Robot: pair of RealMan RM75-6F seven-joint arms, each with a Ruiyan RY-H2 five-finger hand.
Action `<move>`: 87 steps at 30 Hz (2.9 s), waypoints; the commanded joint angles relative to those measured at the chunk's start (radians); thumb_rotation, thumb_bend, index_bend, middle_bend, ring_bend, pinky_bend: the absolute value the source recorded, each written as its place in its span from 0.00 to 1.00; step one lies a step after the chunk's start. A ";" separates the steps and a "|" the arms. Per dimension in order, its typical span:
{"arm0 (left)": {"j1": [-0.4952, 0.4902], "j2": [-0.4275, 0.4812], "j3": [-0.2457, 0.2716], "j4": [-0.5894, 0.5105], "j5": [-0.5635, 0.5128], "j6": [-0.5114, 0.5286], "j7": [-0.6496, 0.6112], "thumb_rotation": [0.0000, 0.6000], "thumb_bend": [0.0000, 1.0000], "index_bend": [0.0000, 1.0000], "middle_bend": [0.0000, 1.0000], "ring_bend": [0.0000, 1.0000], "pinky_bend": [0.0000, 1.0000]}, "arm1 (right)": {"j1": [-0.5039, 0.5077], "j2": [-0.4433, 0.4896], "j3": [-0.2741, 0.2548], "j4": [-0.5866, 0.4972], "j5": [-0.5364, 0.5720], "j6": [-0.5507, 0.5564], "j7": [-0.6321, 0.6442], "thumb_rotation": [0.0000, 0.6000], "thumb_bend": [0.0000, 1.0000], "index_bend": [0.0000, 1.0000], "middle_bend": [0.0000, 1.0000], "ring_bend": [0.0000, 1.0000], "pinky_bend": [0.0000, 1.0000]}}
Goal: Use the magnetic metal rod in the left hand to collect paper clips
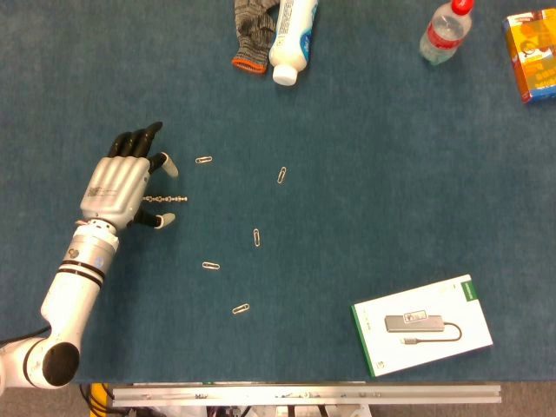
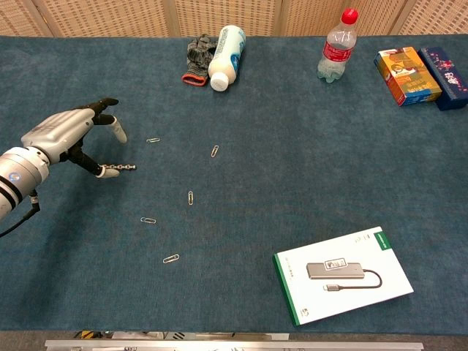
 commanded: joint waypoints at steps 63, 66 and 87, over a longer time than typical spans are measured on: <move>-0.039 -0.058 0.023 0.054 -0.114 -0.018 0.129 1.00 0.25 0.47 0.00 0.00 0.01 | 0.035 0.022 0.006 -0.024 -0.012 -0.040 0.026 1.00 0.12 0.38 0.39 0.29 0.44; -0.042 -0.059 0.024 0.061 -0.112 -0.022 0.130 1.00 0.25 0.48 0.00 0.00 0.01 | 0.041 0.025 0.009 -0.033 -0.015 -0.041 0.019 1.00 0.12 0.38 0.39 0.29 0.44; -0.064 -0.065 0.017 0.062 -0.123 -0.035 0.158 1.00 0.25 0.48 0.00 0.00 0.01 | 0.044 0.026 0.006 -0.026 -0.009 -0.041 0.017 1.00 0.12 0.38 0.39 0.29 0.44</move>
